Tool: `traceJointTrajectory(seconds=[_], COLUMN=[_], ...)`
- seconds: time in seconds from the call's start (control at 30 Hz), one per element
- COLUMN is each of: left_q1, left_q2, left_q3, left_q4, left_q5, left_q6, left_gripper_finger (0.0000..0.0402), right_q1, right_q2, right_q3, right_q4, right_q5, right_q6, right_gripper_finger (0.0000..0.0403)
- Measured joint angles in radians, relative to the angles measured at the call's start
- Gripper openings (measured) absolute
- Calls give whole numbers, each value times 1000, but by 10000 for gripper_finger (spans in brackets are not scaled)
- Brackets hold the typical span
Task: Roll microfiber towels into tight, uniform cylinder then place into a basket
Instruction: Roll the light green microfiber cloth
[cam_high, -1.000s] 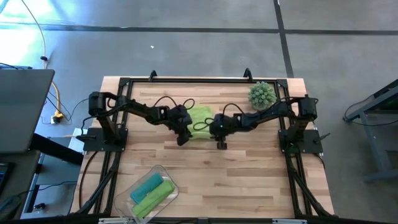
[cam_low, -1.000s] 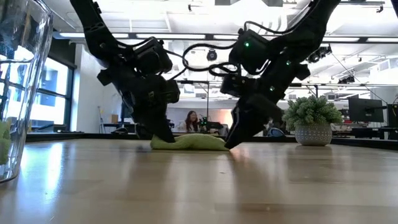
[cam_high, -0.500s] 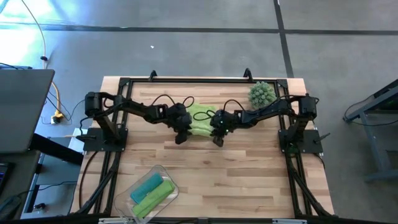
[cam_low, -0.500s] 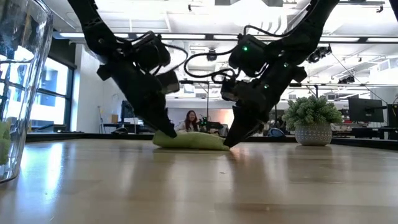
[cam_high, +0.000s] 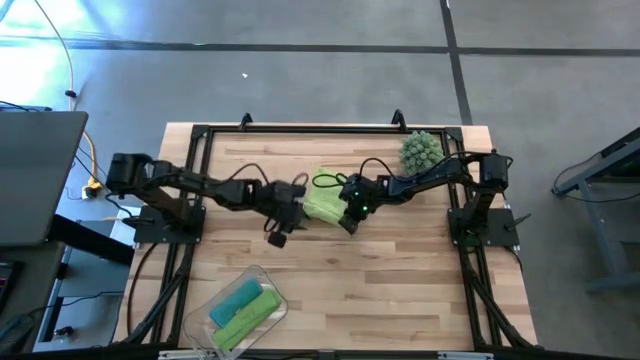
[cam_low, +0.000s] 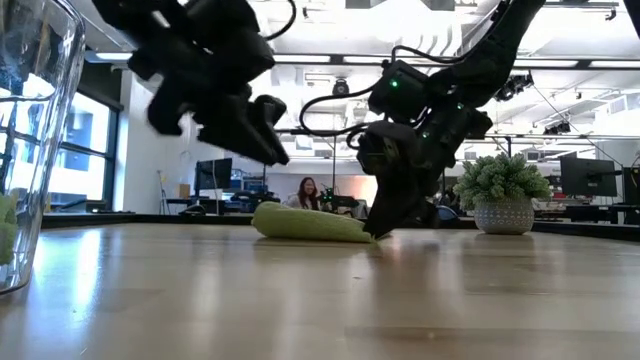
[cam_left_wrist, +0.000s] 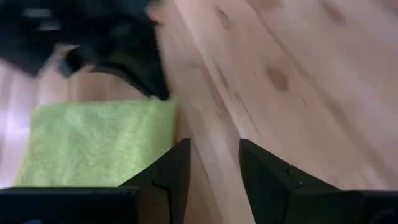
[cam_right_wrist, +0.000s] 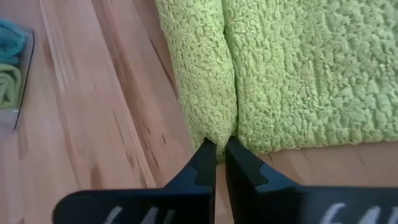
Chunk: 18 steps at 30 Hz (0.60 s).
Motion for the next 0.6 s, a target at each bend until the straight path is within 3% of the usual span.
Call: traceJointTrajectory(seconds=[0.1,0.27,0.33,0.6], left_q1=[-51,-68,-48,19], left_q2=[24,106,129,196], left_q3=[0,2,-1,0], left_q4=[-7,46,50,52], left_q5=[-93,-388,-456,-435], left_q6=[93,149,153,162], left_gripper_finger=[126,130,131,131], right_q1=[0,3,3,-1], right_q2=[0,0,0,0], right_q3=[0,0,0,0], right_q4=[1,2,3,7], right_q5=[-11,-16,-16,-17], right_q6=[25,27,17,-19], right_gripper_finger=[3,3,3,3])
